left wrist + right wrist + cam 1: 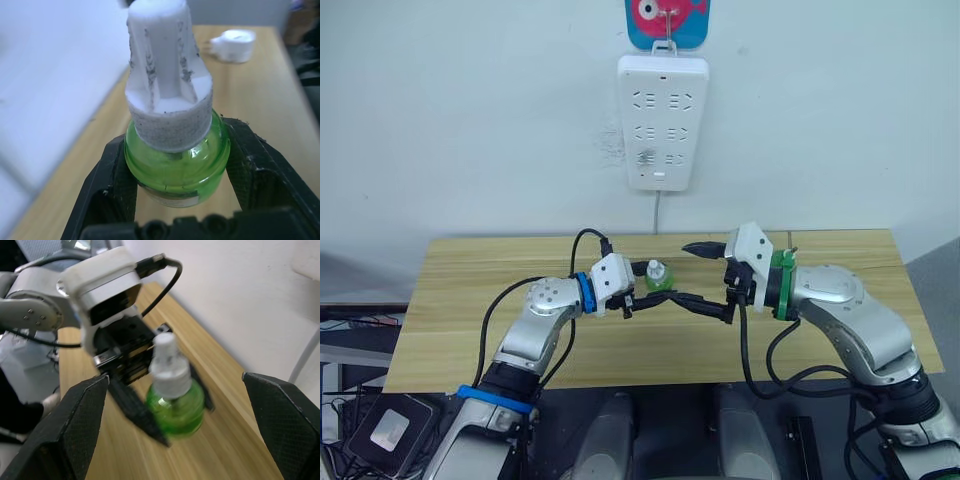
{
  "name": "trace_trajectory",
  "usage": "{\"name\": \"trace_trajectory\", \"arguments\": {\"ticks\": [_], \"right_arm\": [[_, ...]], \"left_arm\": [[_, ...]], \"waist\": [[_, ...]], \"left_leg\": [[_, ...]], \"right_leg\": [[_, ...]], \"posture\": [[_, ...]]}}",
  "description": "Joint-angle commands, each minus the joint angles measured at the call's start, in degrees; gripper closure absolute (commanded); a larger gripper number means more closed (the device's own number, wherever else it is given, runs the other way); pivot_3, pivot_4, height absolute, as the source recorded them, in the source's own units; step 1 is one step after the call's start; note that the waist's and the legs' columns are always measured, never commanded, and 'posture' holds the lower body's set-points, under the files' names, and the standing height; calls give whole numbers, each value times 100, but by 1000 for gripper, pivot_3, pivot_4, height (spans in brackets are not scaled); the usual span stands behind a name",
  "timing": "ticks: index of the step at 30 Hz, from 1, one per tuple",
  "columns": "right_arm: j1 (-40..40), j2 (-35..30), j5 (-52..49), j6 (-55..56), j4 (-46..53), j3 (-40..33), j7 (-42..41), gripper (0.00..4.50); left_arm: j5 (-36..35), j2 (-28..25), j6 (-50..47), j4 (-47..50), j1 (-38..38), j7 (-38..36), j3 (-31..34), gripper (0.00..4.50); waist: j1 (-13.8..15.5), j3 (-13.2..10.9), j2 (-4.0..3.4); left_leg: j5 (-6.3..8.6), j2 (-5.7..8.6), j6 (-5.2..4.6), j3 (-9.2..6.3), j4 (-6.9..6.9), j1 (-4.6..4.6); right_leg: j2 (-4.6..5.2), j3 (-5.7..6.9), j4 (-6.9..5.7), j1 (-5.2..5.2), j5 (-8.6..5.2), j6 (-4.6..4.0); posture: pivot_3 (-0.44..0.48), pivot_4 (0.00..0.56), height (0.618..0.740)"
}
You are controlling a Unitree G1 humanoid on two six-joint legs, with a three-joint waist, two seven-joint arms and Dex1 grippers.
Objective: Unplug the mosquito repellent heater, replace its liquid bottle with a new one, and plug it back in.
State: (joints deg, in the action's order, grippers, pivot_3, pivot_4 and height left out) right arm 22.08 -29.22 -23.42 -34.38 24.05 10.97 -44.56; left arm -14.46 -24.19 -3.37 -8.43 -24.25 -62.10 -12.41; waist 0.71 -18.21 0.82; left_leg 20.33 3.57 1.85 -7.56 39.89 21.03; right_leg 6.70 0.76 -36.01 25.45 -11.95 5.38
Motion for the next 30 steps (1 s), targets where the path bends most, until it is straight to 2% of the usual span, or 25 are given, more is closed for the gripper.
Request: {"name": "trace_trajectory", "arguments": {"ticks": [1,4,7,14,15,21,25,30], "right_arm": [[-98,128,-110,-61,254,-74,168,0],[-133,228,-70,-96,245,-2,253,0],[-179,255,14,-60,190,56,275,609],[-179,386,71,3,162,200,333,3118],[-176,428,63,4,163,205,355,3364],[-211,516,73,237,279,232,212,3360],[-166,326,54,537,197,328,-303,3360],[891,122,-170,1414,-1306,567,-2513,3360]], "left_arm": [[-47,-97,99,149,-149,-386,-91,2267],[-45,-23,114,-17,-365,-448,-77,2267],[-15,20,152,-120,-479,-505,-79,2267],[-58,15,96,-58,-436,-635,-73,2267],[-61,25,83,-40,-431,-631,-74,2267],[-61,-55,14,145,-196,-706,-108,2267],[-32,-126,62,337,-38,-913,-275,2267],[-60,-203,277,440,-115,-1555,-576,2267]], "waist": [[-24,6,1],[-30,9,3],[-44,12,2],[-97,12,2],[-97,13,2],[-97,20,3],[-93,28,4],[-95,61,9]], "left_leg": [[0,0,0,0,0,0],[0,2,0,1,5,2],[-1,3,1,1,7,3],[-1,1,1,5,6,3],[-1,1,1,5,6,3],[-1,2,1,6,6,3],[-1,3,1,8,8,4],[-1,0,0,30,17,1]], "right_leg": [[0,1,0,0,0,0],[1,-1,-1,-1,1,0],[1,0,-2,-1,1,0],[0,-1,-6,5,1,0],[-1,-2,-8,6,1,0],[0,-2,-8,7,2,0],[0,-4,-10,8,2,-1],[-2,-3,-9,2,13,-4]], "posture": [[21,244,740],[13,242,740],[12,241,740],[18,241,740],[18,241,740],[35,237,740],[46,230,740],[74,227,740]]}}
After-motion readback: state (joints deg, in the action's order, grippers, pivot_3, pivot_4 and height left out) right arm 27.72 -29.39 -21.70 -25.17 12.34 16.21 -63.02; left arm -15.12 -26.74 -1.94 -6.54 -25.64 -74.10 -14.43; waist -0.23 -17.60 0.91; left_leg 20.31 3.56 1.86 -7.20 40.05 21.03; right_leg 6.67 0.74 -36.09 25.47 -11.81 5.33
